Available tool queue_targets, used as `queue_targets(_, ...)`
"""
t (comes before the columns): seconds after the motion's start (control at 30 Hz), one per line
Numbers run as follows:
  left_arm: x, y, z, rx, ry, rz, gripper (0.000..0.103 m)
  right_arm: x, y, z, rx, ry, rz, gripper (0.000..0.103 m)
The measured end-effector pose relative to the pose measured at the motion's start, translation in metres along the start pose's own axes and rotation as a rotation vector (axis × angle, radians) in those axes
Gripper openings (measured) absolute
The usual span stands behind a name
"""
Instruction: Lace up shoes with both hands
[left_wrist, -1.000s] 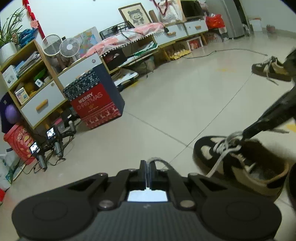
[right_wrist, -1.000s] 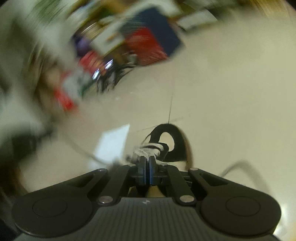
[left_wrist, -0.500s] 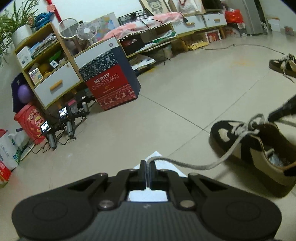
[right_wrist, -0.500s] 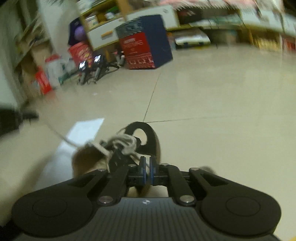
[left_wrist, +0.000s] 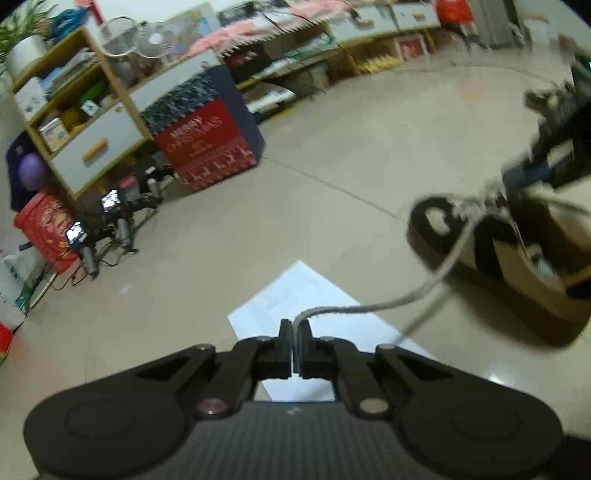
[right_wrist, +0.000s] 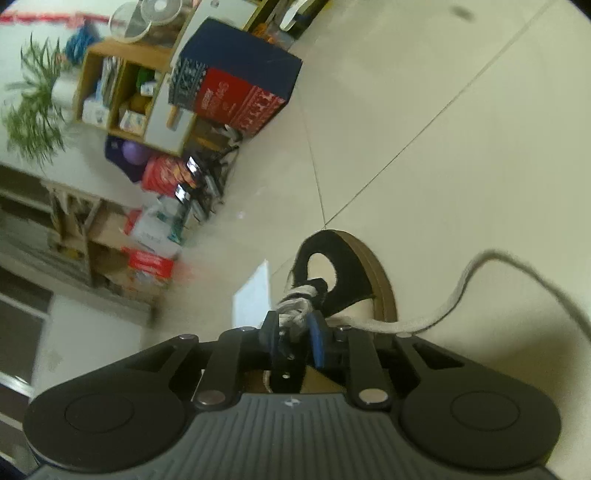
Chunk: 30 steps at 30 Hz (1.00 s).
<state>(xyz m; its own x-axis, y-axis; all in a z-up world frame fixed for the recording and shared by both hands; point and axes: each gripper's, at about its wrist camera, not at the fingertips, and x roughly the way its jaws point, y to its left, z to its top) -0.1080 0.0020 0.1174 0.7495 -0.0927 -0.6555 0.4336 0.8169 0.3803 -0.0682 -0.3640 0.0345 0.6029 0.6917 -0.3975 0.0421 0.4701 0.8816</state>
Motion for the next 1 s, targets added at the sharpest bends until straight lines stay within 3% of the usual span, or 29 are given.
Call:
queue_targets(0.1,0.006,-0.003,-0.007,0.027,0.042,-0.024,0.007,-0.007,-0.005,0.001,0.046,-0.008,0.069,0.021)
queue_targets(0.27,0.012,0.0,-0.012,0.024,0.086,-0.047,0.01,-0.01,-0.002,0.014,-0.008,-0.027,-0.033,0.023)
queue_targets(0.33,0.014,-0.001,-0.013,0.057,0.103,-0.067,0.035,-0.005,0.008,0.019,-0.047,-0.008,-0.037,0.024)
queue_targets(0.4,0.009,-0.002,-0.013,0.091,0.079,-0.078,0.05,0.008,0.018,0.023,-0.102,0.038,-0.08,0.024)
queue_targets(0.43,0.006,-0.002,-0.013,0.108,0.066,-0.083,0.051,0.014,0.021,0.024,-0.128,0.058,-0.118,0.024)
queue_targets(0.47,0.003,0.0,-0.009,0.089,0.05,-0.115,0.051,0.017,0.027,0.022,-0.163,0.064,-0.154,0.021)
queue_targets(0.5,-0.001,0.002,-0.006,0.072,0.033,-0.146,0.052,0.018,0.031,0.02,-0.202,0.061,-0.168,0.008)
queue_targets(0.6,-0.007,-0.005,0.01,0.087,-0.032,-0.278,0.06,0.013,0.05,0.009,-0.33,0.054,-0.158,0.004)
queue_targets(0.7,-0.009,-0.022,0.024,0.209,-0.084,-0.275,0.07,0.007,0.073,-0.008,-0.532,0.039,-0.228,0.004)
queue_targets(0.8,0.001,-0.03,0.034,0.242,-0.099,-0.315,0.071,0.008,0.092,-0.035,-0.819,-0.039,-0.346,0.001)
queue_targets(0.9,0.011,-0.036,0.035,0.269,-0.083,-0.321,0.071,0.012,0.096,-0.054,-0.999,-0.071,-0.433,0.001)
queue_targets(1.0,0.017,-0.035,0.034,0.286,-0.055,-0.326,0.07,0.007,0.091,-0.051,-0.95,-0.065,-0.409,0.001)
